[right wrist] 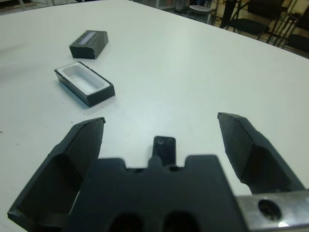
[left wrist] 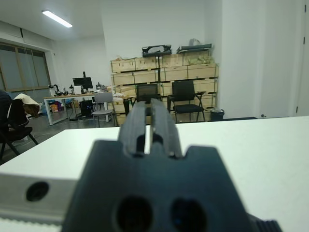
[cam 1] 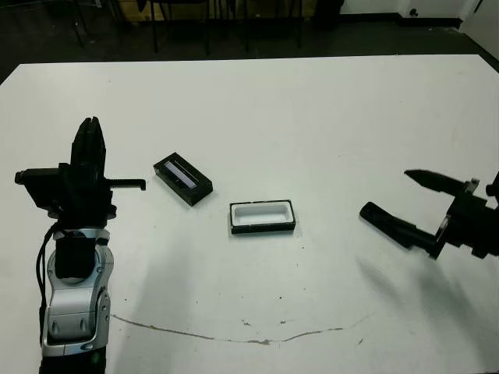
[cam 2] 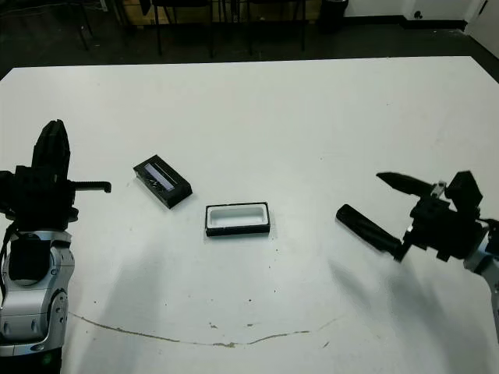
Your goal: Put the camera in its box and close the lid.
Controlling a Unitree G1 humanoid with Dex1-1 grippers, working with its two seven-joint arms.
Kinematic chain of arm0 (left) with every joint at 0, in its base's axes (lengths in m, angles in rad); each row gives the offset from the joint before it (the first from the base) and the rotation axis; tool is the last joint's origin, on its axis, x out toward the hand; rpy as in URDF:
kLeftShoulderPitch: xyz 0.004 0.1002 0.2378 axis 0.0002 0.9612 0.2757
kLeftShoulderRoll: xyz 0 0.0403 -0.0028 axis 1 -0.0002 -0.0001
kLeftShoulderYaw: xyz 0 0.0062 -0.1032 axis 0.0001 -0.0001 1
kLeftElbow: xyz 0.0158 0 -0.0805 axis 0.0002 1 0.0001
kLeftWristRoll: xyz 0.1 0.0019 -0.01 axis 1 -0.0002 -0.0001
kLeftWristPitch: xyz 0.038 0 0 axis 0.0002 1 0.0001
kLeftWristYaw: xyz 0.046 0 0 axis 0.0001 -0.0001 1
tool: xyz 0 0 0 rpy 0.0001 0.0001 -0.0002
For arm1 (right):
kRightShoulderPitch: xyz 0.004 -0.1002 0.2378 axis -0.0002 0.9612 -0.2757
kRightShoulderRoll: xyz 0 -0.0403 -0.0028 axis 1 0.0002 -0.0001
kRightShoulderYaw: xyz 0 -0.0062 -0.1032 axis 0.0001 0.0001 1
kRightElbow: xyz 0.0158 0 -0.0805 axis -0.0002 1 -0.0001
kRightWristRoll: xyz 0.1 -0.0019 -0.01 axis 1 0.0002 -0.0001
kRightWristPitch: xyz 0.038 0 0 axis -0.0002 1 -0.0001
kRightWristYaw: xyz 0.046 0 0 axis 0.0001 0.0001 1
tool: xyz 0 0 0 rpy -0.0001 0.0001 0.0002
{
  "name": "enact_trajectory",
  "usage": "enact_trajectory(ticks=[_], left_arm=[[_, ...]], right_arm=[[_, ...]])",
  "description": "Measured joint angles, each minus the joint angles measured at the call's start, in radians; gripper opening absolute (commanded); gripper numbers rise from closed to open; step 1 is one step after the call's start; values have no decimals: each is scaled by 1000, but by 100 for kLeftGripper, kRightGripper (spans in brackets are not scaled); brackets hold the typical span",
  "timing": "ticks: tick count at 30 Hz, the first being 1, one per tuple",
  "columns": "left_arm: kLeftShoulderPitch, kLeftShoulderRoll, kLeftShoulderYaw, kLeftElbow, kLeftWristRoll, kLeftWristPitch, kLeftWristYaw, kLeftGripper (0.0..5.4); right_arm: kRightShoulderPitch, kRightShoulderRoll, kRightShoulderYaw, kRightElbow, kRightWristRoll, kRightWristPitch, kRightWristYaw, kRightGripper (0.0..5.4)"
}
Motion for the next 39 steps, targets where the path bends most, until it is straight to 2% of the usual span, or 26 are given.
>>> enact_trajectory(ticks=[7, 13, 29, 39], left_arm=[[2, 0, 1, 0, 0, 0, 0, 0], [3, -1, 2, 0, -5, -1, 0, 0], [8, -2, 2, 0, -6, -8, 0, 0], [9, -2, 2, 6, -7, -12, -1, 0]], right_arm=[[16, 0, 2, 39, -39, -11, -25, 538], [22, 22, 28, 157, -59, -101, 15, 538], [68, 40, 51, 180, -64, -100, -6, 538], [41, 64, 48, 242, -46, -144, 0, 538]])
